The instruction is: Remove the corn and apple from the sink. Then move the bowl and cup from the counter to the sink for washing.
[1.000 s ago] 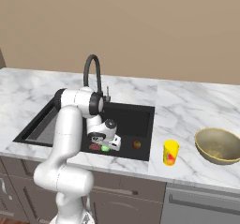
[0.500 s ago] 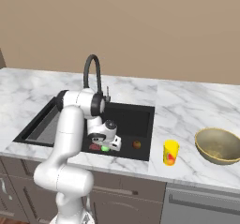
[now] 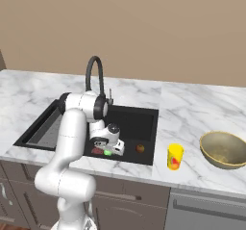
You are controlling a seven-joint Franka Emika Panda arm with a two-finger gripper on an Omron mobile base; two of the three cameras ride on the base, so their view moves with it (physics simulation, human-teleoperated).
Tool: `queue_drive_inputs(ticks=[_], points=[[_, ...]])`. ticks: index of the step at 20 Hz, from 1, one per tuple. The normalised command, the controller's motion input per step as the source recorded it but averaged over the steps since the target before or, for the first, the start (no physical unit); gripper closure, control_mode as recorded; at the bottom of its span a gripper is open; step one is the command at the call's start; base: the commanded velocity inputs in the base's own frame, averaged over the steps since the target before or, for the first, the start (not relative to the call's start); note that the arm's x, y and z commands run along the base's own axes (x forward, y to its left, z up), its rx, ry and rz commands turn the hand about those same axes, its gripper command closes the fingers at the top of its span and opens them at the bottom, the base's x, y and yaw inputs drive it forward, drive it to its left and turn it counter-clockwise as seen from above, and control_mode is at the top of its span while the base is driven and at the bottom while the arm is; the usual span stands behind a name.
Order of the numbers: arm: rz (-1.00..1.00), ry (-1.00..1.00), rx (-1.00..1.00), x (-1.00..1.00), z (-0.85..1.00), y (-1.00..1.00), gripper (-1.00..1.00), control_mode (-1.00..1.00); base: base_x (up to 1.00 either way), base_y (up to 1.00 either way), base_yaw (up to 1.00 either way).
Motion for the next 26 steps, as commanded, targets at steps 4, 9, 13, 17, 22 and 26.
queue_drive_inputs(ticks=[4, 9, 13, 17, 22, 26], points=[[0.0, -0.02, 0.0, 0.0, -0.01, -0.03, 1.0, -1.0, 0.0, 0.0, 0.0], [0.0, -0.08, 0.0, -0.02, 0.01, -0.03, 1.0, -1.0, 0.0, 0.0, 0.0], [0.0, -0.11, 0.0, -0.05, 0.04, -0.08, 1.0, -1.0, 0.0, 0.0, 0.0], [0.0, -0.11, 0.0, -0.06, 0.05, -0.1, 1.0, -1.0, 0.0, 0.0, 0.0], [0.0, -0.06, 0.0, -0.07, 0.04, -0.12, 1.0, -1.0, 0.0, 0.0, 0.0], [0.0, -0.03, 0.0, -0.07, 0.1, -0.09, 1.0, -1.0, 0.0, 0.0, 0.0]])
